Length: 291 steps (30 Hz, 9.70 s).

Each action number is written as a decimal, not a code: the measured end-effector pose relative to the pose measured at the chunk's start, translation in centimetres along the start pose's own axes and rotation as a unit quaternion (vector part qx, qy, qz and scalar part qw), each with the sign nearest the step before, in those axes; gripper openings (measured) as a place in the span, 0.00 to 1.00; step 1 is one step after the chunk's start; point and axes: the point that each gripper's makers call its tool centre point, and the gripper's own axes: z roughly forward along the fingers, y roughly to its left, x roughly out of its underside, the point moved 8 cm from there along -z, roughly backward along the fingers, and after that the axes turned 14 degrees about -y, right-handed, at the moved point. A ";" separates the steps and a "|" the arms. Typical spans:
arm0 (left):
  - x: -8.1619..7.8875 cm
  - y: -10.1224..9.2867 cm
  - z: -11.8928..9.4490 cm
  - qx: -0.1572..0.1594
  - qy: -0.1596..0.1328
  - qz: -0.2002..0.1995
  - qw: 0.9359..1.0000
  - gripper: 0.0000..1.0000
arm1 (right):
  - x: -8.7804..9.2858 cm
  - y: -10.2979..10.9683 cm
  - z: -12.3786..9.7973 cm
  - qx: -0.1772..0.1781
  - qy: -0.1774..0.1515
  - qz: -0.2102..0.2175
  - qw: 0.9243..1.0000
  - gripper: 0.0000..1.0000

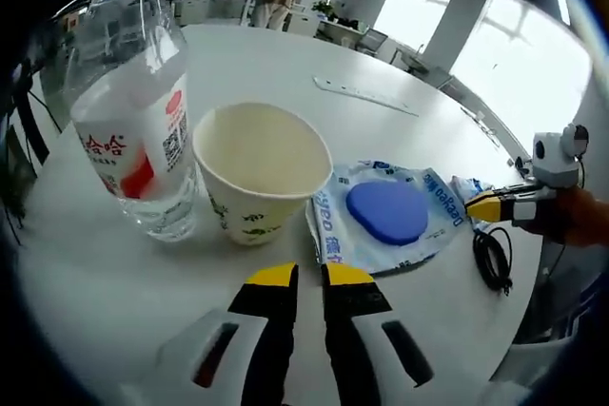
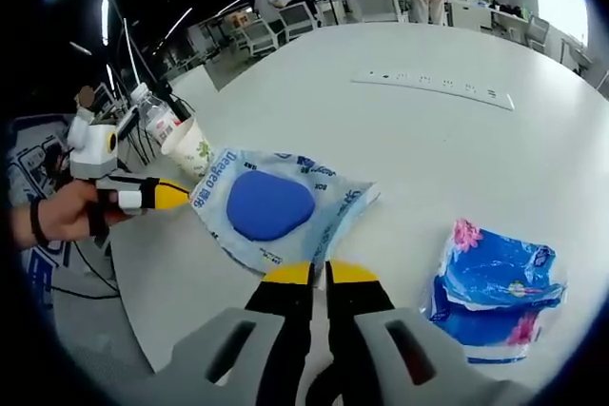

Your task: Arrange the tabletop items into an orderly group along one side of the table until the central work area is clear of visible clutter.

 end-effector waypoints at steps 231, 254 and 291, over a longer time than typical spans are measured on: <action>0.3 -3.3 -14.2 0.050 -0.032 0.096 0.994 0.34 | 0.6 -9.8 -4.1 -0.026 0.185 -0.350 0.918 0.11; 1.2 -2.3 -16.5 0.032 -0.039 0.080 0.996 0.33 | -1.0 -8.3 -3.1 -0.042 0.190 -0.433 0.880 0.00; 1.8 -1.4 -18.2 0.021 -0.048 0.068 0.996 0.33 | -1.2 -6.7 -2.0 -0.063 0.205 -0.502 0.838 0.07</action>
